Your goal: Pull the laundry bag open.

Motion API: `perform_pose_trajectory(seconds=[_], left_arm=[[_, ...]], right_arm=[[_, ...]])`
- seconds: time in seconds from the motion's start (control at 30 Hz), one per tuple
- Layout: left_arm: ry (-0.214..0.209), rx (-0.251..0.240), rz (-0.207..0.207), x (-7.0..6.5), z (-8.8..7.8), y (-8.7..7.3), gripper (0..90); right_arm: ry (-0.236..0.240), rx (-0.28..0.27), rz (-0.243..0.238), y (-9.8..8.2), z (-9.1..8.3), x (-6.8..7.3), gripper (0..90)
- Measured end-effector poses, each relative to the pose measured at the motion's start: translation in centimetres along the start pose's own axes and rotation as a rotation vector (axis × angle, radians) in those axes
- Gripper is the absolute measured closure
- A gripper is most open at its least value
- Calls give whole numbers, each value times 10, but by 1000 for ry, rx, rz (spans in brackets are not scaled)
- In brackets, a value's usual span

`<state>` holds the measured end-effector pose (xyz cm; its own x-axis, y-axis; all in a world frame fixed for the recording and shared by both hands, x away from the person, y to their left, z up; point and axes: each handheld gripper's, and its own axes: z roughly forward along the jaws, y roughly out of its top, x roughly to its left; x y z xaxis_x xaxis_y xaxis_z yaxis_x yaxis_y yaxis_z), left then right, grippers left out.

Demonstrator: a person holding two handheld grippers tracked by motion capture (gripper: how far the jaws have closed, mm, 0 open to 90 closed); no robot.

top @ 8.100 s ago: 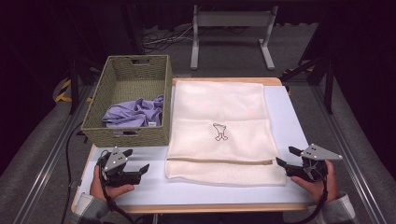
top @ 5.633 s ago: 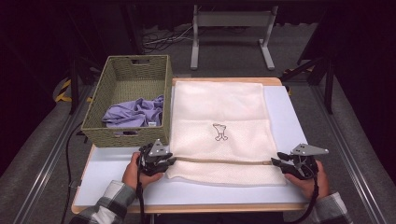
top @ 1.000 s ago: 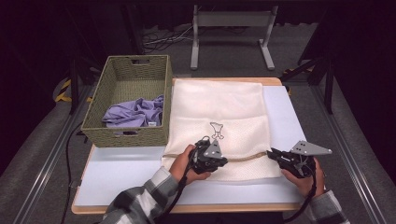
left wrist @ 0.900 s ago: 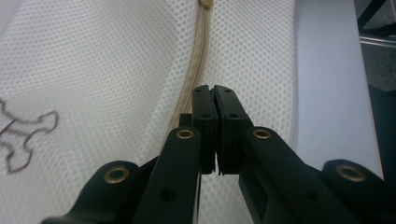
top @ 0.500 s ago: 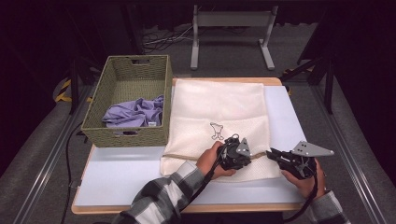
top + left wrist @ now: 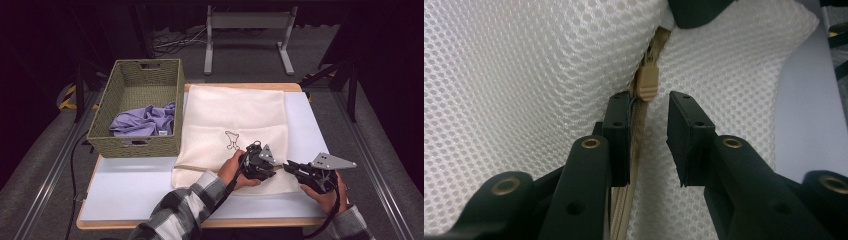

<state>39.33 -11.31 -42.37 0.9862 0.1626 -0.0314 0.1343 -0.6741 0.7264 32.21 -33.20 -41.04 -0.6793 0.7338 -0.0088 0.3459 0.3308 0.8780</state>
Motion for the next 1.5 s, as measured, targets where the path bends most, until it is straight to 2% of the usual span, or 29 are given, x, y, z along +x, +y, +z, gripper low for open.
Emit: perform_pose_trajectory(seconds=[0.33,0.4,0.57,0.63,0.7,0.87,0.9,1.0,1.07,1.2,1.37,1.43,1.5], left_arm=[[16,-11,-10,-3,6,6,859],[26,-9,-1,-5,6,7,867],[20,-18,-4,-5,6,6,869],[24,-14,1,-5,7,6,867],[30,-6,24,-6,8,7,855],[34,-12,28,-7,10,8,820],[35,-20,26,-7,10,8,836],[8,-42,-15,-3,9,5,870],[14,-26,1,-4,9,6,871],[19,-17,0,-5,9,7,872],[-23,-32,-33,1,7,3,872],[-21,-28,-30,0,6,3,872],[-2,-9,-20,-1,6,1,872]], right_arm=[[7,8,-21,0,2,4,818],[6,8,-21,0,2,4,818],[10,4,-19,0,1,3,818],[12,9,-22,0,2,4,818],[13,12,-22,0,2,4,818],[12,10,-19,-1,2,4,819],[10,10,-20,-1,2,4,819],[8,3,-19,-1,0,3,819],[5,11,-27,-1,1,4,820],[-14,21,-36,-1,0,4,822],[-37,22,-17,-3,-2,1,827],[-40,23,-16,-2,-2,2,828],[-47,25,-19,-2,-2,2,829]])
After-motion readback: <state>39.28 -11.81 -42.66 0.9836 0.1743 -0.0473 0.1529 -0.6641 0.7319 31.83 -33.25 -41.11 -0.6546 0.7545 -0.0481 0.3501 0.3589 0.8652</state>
